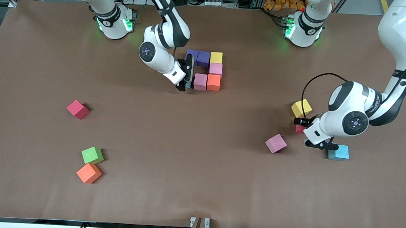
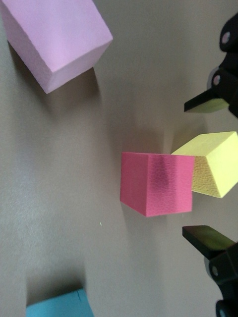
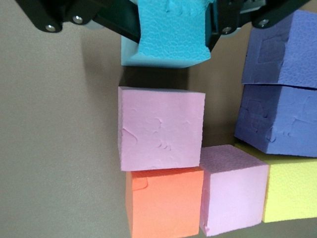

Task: Form number 2 with 11 blocks
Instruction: 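Lower the blue block beside the purple blocks while the left gripper grasps red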

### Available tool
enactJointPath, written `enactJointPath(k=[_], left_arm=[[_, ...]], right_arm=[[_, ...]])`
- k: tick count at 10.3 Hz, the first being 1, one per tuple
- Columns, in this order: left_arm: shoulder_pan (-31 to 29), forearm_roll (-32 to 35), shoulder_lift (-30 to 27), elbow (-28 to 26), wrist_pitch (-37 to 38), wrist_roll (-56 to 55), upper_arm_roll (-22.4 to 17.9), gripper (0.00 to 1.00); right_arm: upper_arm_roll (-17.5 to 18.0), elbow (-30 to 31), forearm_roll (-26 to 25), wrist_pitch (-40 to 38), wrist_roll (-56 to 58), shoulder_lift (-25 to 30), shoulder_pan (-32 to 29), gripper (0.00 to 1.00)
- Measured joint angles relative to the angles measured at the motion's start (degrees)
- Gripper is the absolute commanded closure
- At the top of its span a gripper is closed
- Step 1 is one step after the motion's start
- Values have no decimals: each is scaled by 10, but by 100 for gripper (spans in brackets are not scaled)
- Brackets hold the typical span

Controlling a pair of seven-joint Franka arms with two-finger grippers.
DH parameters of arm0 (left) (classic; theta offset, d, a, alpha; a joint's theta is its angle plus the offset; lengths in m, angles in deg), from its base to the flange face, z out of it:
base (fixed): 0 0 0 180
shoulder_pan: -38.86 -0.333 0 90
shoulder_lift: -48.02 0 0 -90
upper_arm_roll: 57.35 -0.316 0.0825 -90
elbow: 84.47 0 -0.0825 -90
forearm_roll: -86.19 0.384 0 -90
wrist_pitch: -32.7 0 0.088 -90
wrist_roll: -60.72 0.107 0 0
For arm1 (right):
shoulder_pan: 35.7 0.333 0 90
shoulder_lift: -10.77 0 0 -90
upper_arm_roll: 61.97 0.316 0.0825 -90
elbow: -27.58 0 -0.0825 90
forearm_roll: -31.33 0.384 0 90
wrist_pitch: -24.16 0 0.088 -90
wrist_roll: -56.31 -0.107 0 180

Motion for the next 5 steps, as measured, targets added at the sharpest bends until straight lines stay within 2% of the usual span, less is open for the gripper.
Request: enactJointPath(k=[5], left_arm=[[-12, 13, 34, 0, -9, 0, -18, 0]], right_arm=[[1, -1, 24, 7, 0, -3, 12, 81]])
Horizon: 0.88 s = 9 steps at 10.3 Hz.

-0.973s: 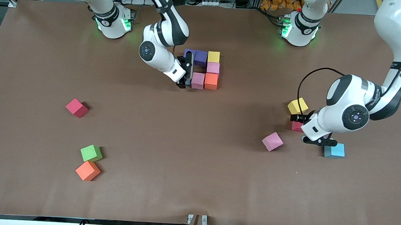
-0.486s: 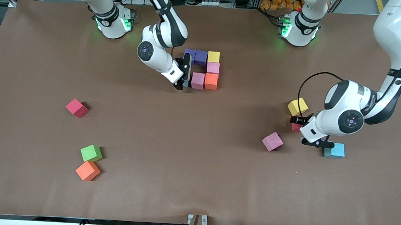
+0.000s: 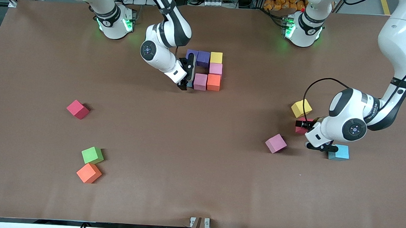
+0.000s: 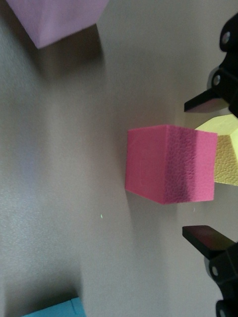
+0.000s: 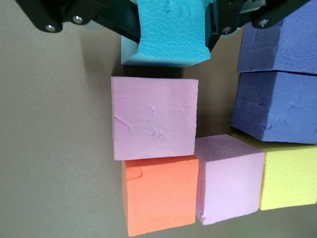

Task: Form number 2 with 11 blocks
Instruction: 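Lower the blue block beside the purple blocks while the left gripper grasps red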

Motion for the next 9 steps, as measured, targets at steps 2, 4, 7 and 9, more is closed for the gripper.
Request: enactJointPath(k=[2, 4, 7, 9], left_arm=[[-5, 0, 8, 0, 0, 0, 0, 0], [-3, 0, 12, 0, 0, 0, 0, 0], [-3, 0, 20, 0, -1, 0, 0, 0], [-3, 0, 24, 0, -1, 0, 0, 0]], right_arm=[[0, -2, 1, 0, 0, -2, 0, 81], [0, -4, 3, 1, 0, -5, 1, 81], [0, -13, 17, 7, 0, -11, 7, 81], [0, -18, 22, 8, 0, -15, 9, 81]])
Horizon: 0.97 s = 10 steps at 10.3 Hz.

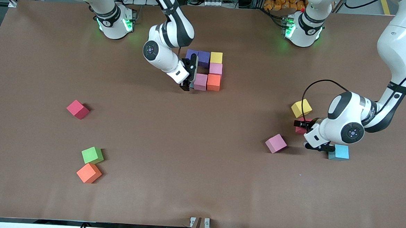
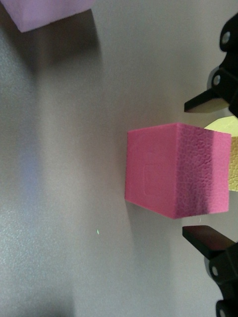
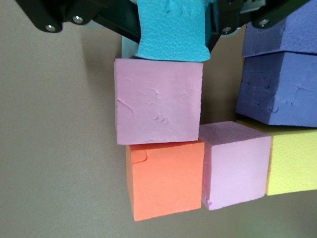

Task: Form number 2 with 11 blocks
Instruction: 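Lower the blue block beside the purple blocks while the left gripper grasps red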

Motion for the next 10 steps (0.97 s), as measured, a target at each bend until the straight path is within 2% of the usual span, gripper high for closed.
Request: enactJointPath(k=[2, 3, 4, 7, 10], left_arm=[[2, 0, 4, 0, -3, 0, 0, 4], [2, 0, 5, 0, -5, 0, 0, 6], [2, 0, 7, 0, -7, 0, 0, 11], [2, 1, 8, 1, -10, 0, 0, 13], [2, 1, 8, 2, -11, 0, 0, 23]], right_arm=[[0, 0, 1, 2, 0, -1, 1, 79], [0, 0, 2, 4, 0, -1, 1, 53], [0, -1, 2, 5, -1, -1, 2, 1], [0, -7, 5, 17, -1, -14, 2, 0], [0, -16, 9, 21, -1, -32, 2, 0]])
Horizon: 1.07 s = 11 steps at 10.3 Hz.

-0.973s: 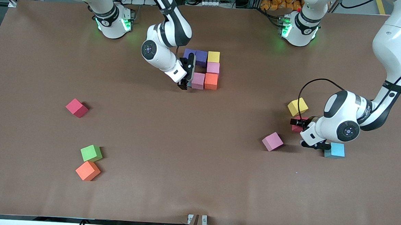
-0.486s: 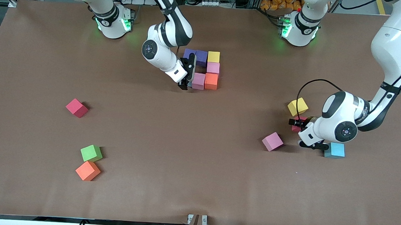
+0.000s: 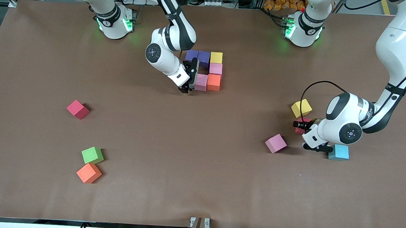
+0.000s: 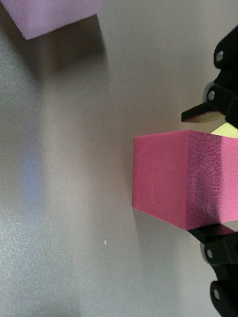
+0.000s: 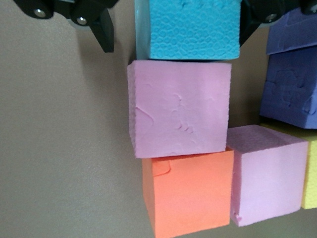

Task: Form number 2 with 11 blocks
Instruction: 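Lower the blue block beside the purple blocks while the left gripper grasps red, then release the blue block with the right gripper while the left gripper lifts red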

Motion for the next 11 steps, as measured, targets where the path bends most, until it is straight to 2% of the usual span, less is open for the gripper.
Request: enactJointPath(k=[3, 8, 10, 11], left_arm=[[0, 1, 0, 0, 0, 0, 0, 24], [0, 1, 0, 3, -1, 0, 1, 25], [0, 1, 0, 4, -1, 2, 1, 44], [0, 1, 0, 4, -1, 5, 1, 59]], right_arm=[[-3, -8, 2, -9, 0, 7, -4, 0], [-22, -9, 2, -81, 0, 38, -28, 0], [-50, -10, 2, -123, 0, 40, -28, 0], [-75, -17, 2, -151, 0, 40, -28, 0]])
